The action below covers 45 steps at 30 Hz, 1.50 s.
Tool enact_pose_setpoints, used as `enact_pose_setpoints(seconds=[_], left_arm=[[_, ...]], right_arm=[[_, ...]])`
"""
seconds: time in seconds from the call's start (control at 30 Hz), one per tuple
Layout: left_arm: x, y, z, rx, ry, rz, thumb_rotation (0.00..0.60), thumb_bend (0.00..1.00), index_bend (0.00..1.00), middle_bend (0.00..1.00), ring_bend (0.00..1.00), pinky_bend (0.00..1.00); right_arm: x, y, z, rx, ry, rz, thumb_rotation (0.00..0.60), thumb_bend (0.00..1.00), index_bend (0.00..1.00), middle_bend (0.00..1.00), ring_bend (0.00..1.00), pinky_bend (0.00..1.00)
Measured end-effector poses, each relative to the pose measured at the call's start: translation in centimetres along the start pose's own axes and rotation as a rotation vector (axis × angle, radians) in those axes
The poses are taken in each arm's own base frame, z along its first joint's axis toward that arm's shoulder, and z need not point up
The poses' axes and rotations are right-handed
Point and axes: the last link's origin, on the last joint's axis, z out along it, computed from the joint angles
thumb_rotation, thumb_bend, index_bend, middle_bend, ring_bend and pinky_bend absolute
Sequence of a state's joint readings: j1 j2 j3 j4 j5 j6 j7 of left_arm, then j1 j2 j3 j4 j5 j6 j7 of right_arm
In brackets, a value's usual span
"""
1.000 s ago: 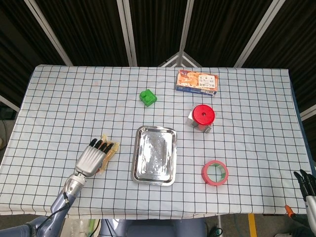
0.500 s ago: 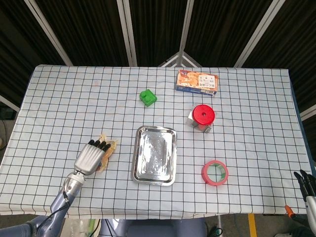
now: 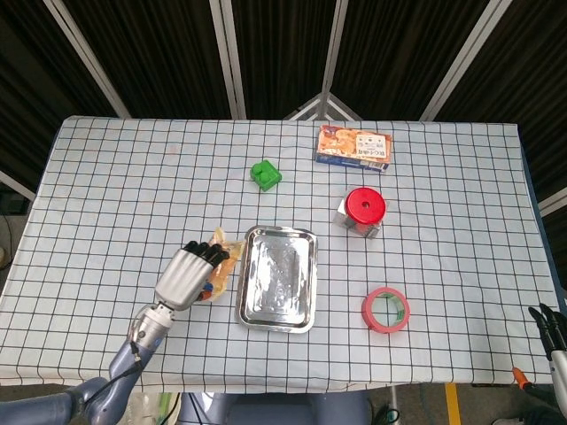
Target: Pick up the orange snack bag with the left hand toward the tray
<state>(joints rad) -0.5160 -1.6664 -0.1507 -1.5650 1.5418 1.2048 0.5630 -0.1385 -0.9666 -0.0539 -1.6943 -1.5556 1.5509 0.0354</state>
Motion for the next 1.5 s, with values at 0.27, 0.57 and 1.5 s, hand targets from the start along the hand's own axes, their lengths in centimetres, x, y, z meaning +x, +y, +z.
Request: enact_pose_setpoints(seconds=[0.27,0.57,1.5], left_arm=[[-1.8,6.4,5.0,-0.069,-0.016,-0.019,0.600,0.09,0.26,0.38,0.32,0.36],[-4.3,8.1,6.1,-0.083,-0.059,0.063,0.600,0.02,0.00,0.00,0.00,0.20],[5.6,-8.3,-24.1,0.383,-0.089,0.164,0.600,0.01,0.00,0.00,0.00,0.02]], right_arm=[[0.5,0.8,0.5,-0.041,0.019,0.011,0.600,0.30,0.00,0.00,0.00,0.00],[0.7,1.2,0.4,-0.051,0.028,0.023,0.600,0.30,0.00,0.00,0.00,0.00],[-0.1,-2.1,-3.7,0.119,0.049,-0.002,0.600,0.30,0.00,0.00,0.00,0.00]])
